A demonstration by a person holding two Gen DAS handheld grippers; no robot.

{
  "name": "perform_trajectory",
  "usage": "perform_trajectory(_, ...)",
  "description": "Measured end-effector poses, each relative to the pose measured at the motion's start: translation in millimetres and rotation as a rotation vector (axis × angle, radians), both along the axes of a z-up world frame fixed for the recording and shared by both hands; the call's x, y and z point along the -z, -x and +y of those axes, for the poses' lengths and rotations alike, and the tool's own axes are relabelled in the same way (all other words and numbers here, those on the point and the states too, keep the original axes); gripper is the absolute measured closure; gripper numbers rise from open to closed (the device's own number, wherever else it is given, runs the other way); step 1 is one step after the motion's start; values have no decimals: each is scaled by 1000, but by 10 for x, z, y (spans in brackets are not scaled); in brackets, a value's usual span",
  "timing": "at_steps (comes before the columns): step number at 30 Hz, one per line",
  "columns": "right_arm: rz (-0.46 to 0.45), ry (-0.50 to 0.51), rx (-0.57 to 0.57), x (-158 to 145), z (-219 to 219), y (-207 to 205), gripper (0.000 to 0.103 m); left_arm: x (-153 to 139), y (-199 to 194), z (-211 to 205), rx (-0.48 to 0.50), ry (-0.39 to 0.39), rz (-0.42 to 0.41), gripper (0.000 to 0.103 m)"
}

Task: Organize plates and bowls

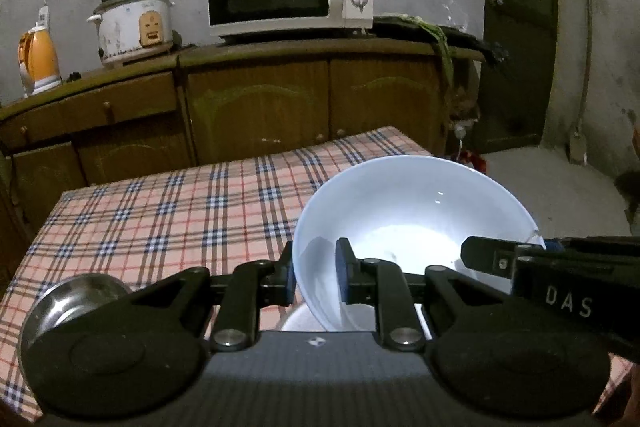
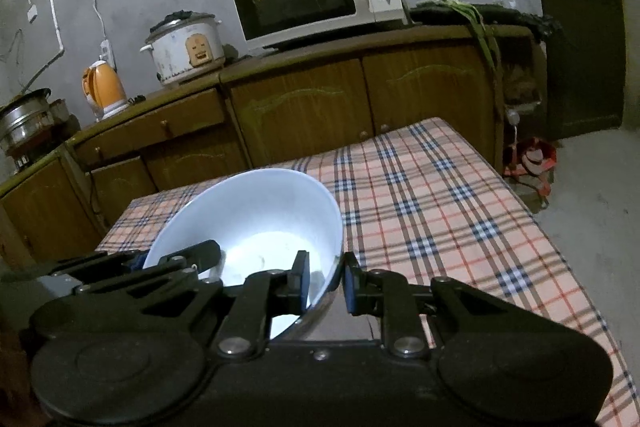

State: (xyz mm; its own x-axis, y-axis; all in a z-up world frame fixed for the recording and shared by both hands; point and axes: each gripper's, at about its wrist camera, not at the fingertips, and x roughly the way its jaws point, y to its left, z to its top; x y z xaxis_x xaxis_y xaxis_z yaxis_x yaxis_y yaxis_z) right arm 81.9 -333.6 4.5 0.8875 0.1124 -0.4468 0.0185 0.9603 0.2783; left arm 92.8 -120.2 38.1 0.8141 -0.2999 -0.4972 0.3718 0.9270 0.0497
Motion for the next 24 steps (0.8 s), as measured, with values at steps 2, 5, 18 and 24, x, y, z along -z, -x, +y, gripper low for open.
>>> perform_trajectory(2,9,-1,-1,57,7,26,79,46,19,6,2,-5,8,83)
perform_trajectory(5,28,-2,-4,153,26,41,79,118,38,16,1,-15,21,83)
perform_trajectory(18,104,-9,-32,536,114,-104,80,391,-39,68,-14,-58,76,84)
perform_trajectory(24,123,-3,-37,628,137,-148,80,478,-70,77,-16,-62,92,84)
